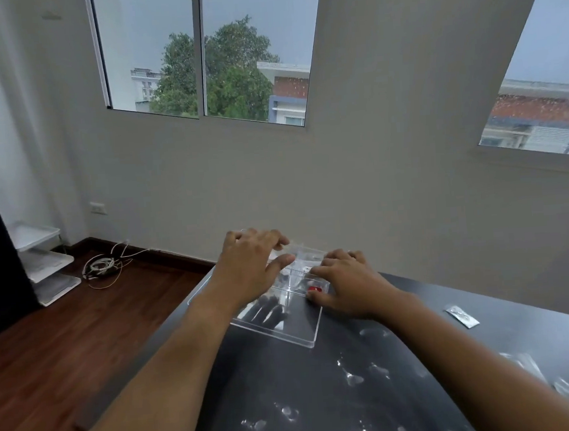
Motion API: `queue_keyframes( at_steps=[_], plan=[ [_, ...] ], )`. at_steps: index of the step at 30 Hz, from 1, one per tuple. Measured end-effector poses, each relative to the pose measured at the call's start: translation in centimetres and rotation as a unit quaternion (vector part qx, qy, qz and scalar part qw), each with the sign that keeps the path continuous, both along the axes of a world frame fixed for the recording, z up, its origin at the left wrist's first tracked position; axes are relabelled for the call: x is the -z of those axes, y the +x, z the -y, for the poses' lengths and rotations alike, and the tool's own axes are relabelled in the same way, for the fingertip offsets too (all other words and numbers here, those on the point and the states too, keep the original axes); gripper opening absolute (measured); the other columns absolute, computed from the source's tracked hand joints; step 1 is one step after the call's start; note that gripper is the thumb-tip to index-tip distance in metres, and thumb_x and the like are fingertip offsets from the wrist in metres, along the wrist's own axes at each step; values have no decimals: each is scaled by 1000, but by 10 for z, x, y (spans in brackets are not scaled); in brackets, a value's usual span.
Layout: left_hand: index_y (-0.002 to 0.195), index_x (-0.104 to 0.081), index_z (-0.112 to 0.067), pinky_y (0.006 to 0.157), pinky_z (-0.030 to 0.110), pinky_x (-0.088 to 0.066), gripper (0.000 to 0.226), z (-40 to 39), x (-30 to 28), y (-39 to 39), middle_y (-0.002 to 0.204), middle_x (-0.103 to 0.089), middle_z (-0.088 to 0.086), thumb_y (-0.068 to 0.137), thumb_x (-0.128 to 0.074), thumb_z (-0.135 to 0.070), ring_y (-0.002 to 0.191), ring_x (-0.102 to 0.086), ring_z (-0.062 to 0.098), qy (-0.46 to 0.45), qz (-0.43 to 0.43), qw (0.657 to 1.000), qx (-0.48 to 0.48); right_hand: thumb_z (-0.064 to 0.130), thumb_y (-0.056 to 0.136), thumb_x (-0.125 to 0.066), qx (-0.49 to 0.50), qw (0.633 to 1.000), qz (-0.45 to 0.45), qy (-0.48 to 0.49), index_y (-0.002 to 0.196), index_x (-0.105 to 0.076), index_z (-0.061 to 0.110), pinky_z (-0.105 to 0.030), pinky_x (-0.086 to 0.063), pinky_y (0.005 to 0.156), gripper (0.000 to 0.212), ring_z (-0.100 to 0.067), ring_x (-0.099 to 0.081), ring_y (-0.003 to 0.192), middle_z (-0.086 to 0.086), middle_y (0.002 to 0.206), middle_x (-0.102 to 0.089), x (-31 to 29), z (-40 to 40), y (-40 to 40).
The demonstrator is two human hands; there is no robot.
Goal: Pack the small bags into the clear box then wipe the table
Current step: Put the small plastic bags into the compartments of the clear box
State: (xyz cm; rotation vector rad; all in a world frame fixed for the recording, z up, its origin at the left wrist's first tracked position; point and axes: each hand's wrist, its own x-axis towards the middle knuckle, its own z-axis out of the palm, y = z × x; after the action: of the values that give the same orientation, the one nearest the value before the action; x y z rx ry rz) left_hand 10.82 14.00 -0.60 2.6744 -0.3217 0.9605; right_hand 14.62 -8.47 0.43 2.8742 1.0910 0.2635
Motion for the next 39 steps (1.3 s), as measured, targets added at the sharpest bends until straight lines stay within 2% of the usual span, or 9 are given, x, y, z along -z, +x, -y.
queue_keyframes(
  at_steps=[7, 11, 15, 18, 22, 29, 34, 36, 39],
  plan=[
    [87, -69, -35, 81, 27, -53, 22, -8, -4, -4, 76, -69, -22, 77, -78, -53, 77, -64, -3, -74, -45, 995, 43, 60, 100, -42, 19, 999, -37, -2, 140, -59, 32, -51, -26, 113, 52, -20, -36, 142, 2, 136, -63, -3, -2, 3],
    [95, -72, -33, 82, 29, -56, 21, -6, 1, -2, 84, -73, -20, 80, -80, -45, 83, -67, -3, -92, -83, 990, 68, 59, 101, -42, 25, 998, -49, 6, 140, -59, 31, -52, -26, 112, 51, -19, -34, 143, 2, 137, -62, -3, -2, 3],
    [107, -71, -31, 89, 24, -52, 41, -8, -2, -2, 105, -70, -16, 75, -79, -55, 96, -64, 3, -91, -53, 992, 71, 58, 100, -43, 32, 998, -57, 21, 138, -60, 33, -52, -27, 111, 49, -20, -33, 144, 2, 140, -60, 0, -4, 2],
    [99, -70, -34, 84, 22, -52, 36, -9, -1, -4, 97, -71, -19, 79, -70, -64, 91, -64, 0, -79, -69, 993, 62, 58, 101, -43, 34, 997, -64, 18, 139, -59, 33, -52, -28, 111, 49, -20, -32, 145, 1, 141, -59, -1, -5, 1],
    [92, -72, -32, 83, 30, -57, 20, -5, 3, -3, 88, -74, -18, 88, -69, -51, 85, -67, -2, -84, -107, 986, 95, 59, 101, -42, 35, 997, -64, 14, 140, -59, 33, -52, -28, 111, 50, -20, -31, 146, 1, 141, -59, -2, -4, 2],
    [115, -68, -27, 93, 26, -50, 26, -2, 4, -1, 123, -60, -11, 94, -66, -42, 107, -61, 9, -66, -73, 991, 94, 58, 101, -42, 35, 997, -63, 22, 138, -61, 34, -52, -29, 111, 48, -20, -32, 145, 1, 139, -60, 0, -4, 2],
    [121, -62, -34, 99, 29, -50, 46, -4, 0, -6, 120, -60, -17, 86, -63, -65, 108, -59, 3, -61, -97, 990, 81, 58, 101, -42, 35, 997, -66, 20, 140, -59, 33, -53, -29, 112, 49, -21, -30, 146, 0, 141, -59, 0, -5, 2],
    [126, -57, -38, 110, 37, -39, 63, 0, 1, -8, 109, -64, -21, 80, -53, -82, 104, -60, -2, -25, -123, 990, 66, 57, 101, -42, 35, 997, -65, 24, 140, -59, 32, -53, -30, 111, 49, -21, -31, 146, -1, 141, -59, 0, -5, 1],
    [138, -45, -42, 121, 46, -10, 81, 6, 4, -9, 115, -63, -23, 76, -36, -94, 113, -58, -3, 32, -155, 987, 18, 52, 101, -42, 35, 997, -67, 23, 141, -57, 32, -53, -29, 111, 47, -22, -30, 147, -3, 143, -58, 0, -6, -1]
  ],
)
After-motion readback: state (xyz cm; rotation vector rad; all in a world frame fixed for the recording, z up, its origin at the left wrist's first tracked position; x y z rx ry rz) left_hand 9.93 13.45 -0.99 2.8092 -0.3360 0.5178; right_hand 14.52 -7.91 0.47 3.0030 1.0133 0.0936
